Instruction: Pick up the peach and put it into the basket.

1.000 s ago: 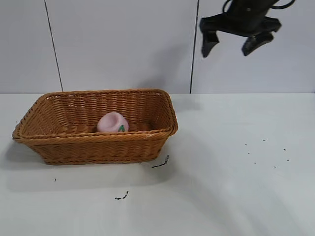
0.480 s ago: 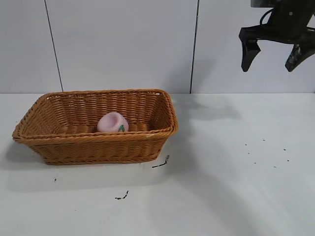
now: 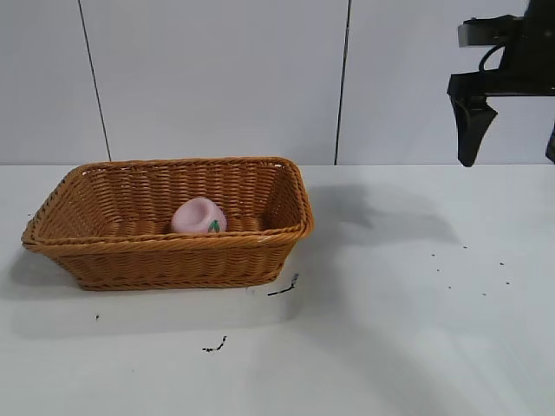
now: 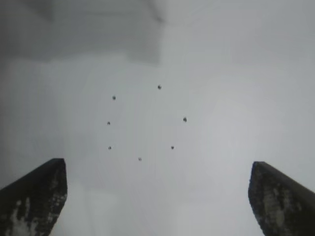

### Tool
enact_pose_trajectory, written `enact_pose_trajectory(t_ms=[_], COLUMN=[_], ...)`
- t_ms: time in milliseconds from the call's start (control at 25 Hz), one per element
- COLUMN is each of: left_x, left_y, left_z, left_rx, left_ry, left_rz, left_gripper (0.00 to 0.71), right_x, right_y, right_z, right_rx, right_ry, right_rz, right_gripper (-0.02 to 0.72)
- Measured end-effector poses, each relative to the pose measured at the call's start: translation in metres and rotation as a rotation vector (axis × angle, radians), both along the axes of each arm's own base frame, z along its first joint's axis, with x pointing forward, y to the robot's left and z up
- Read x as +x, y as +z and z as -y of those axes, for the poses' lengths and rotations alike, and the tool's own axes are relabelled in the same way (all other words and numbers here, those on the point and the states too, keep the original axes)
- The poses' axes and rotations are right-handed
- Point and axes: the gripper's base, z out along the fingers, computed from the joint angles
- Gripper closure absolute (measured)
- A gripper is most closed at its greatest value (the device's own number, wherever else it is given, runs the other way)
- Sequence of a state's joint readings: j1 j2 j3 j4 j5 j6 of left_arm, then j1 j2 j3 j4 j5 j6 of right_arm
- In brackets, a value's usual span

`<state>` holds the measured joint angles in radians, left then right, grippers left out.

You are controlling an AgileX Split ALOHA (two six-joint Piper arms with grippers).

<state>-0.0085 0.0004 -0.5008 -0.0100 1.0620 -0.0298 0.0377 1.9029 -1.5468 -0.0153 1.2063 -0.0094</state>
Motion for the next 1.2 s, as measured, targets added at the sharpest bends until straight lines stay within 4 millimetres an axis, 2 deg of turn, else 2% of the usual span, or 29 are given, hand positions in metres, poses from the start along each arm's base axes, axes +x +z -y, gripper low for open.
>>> enact_pose_trajectory(t_ms=[120,240,400,520,640,760,920,1040,1200], left_x=[0.000,0.000,0.000,0.000,0.000,0.000,0.000,0.000,0.000], left_y=[0.000,0.000,0.000,0.000,0.000,0.000,0.000,0.000,0.000], left_z=[0.000,0.000,0.000,0.000,0.000,0.000,0.000,0.000,0.000], left_rx=[0.000,0.000,0.000,0.000,0.000,0.000,0.000,0.000,0.000], left_ry=[0.000,0.000,0.000,0.000,0.000,0.000,0.000,0.000,0.000], left_rz=[0.000,0.000,0.000,0.000,0.000,0.000,0.000,0.000,0.000], left_gripper=[0.017,0.017,0.017,0.017,0.017,0.017,0.017,0.017,0.017], right_x=[-0.044,-0.098,-0.173,-0.224,-0.268,-0.305,-0.344,-0.364,-0.380], right_y=[0.006,0.012,0.029,0.036,0.048,0.055,0.051,0.039,0.038], right_z=[0.002,0.004,0.006,0.008,0.010,0.011,0.012,0.012,0.013], right_rx=[-0.001,-0.001,0.002,0.007,0.017,0.031,0.051,0.054,0.058], right_ry=[-0.009,-0.010,-0.010,-0.009,-0.008,-0.007,-0.006,-0.005,-0.005], right_rz=[-0.038,-0.065,0.002,0.113,0.342,0.587,0.821,0.893,0.987], right_gripper=[0.008,0.008,0.008,0.008,0.008,0.008,0.008,0.008,0.008])
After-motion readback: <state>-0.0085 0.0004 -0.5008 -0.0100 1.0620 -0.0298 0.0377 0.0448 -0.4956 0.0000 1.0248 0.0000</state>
